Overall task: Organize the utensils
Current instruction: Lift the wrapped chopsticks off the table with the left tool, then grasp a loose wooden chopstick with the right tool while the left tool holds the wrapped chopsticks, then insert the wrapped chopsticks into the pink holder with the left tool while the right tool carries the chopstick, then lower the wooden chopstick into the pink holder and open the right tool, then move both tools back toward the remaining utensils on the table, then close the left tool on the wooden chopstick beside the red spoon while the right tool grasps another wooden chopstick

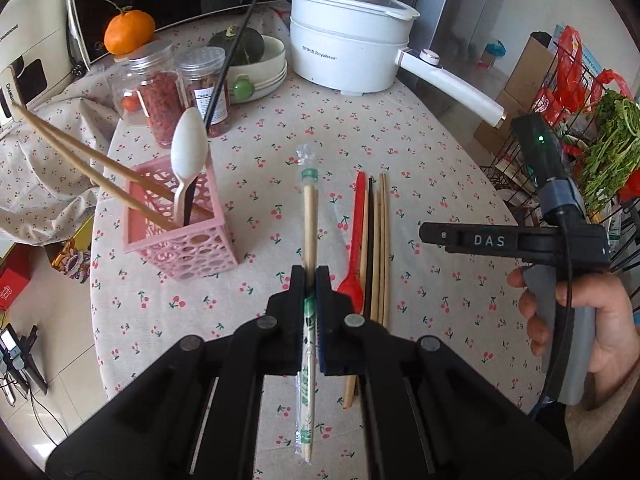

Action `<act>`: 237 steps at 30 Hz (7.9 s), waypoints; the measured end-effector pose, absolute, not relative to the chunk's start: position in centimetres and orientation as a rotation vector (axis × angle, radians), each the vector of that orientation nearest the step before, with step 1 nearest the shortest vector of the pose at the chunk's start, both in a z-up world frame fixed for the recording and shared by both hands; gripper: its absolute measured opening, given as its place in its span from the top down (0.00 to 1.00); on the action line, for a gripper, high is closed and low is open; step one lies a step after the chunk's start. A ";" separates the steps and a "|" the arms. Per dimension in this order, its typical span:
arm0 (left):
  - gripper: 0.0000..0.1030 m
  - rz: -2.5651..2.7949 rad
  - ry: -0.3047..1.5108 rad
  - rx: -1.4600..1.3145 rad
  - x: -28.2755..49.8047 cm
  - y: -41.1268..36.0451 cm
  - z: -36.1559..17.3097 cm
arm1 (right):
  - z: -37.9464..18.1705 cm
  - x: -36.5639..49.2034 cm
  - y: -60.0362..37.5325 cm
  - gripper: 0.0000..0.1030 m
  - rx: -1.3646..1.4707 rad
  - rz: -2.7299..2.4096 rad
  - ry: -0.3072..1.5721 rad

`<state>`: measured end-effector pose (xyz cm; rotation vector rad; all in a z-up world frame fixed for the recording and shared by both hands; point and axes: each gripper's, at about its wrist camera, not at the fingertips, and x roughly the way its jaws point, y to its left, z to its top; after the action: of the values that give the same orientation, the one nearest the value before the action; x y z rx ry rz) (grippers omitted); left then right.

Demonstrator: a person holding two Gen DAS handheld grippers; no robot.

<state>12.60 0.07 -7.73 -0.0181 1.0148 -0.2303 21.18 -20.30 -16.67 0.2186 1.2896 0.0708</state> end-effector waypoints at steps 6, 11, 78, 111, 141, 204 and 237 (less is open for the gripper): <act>0.94 -0.240 0.995 -0.078 12.4 2.1 -7.2 | -18.7 22.4 -18.7 0.11 0.162 0.017 1.304; 0.94 -0.253 1.000 -0.092 11.8 2.9 -7.2 | -20.0 23.5 -18.0 0.11 0.113 -0.045 1.298; 0.91 0.145 0.334 -0.312 16.0 8.2 -5.2 | -5.6 18.2 -16.1 0.91 0.301 0.281 0.813; 0.44 0.088 1.038 -0.406 11.0 17.9 -7.9 | -2.3 19.7 -2.3 0.91 0.442 0.209 0.369; 0.20 0.070 1.005 -0.321 11.2 15.6 -7.3 | -4.0 16.8 -4.2 0.16 0.359 0.211 0.490; 0.16 -0.029 1.233 -0.062 12.7 5.9 -13.1 | -20.8 24.0 -14.1 0.02 -0.075 -0.102 1.352; 0.90 -0.356 1.268 -0.096 18.7 -4.7 -14.0 | -16.0 19.6 -21.2 0.94 0.194 0.231 1.313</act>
<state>18.66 -4.65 -14.00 -0.0963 1.2684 -0.3562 19.65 -21.21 -15.99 0.1940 1.3131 0.2307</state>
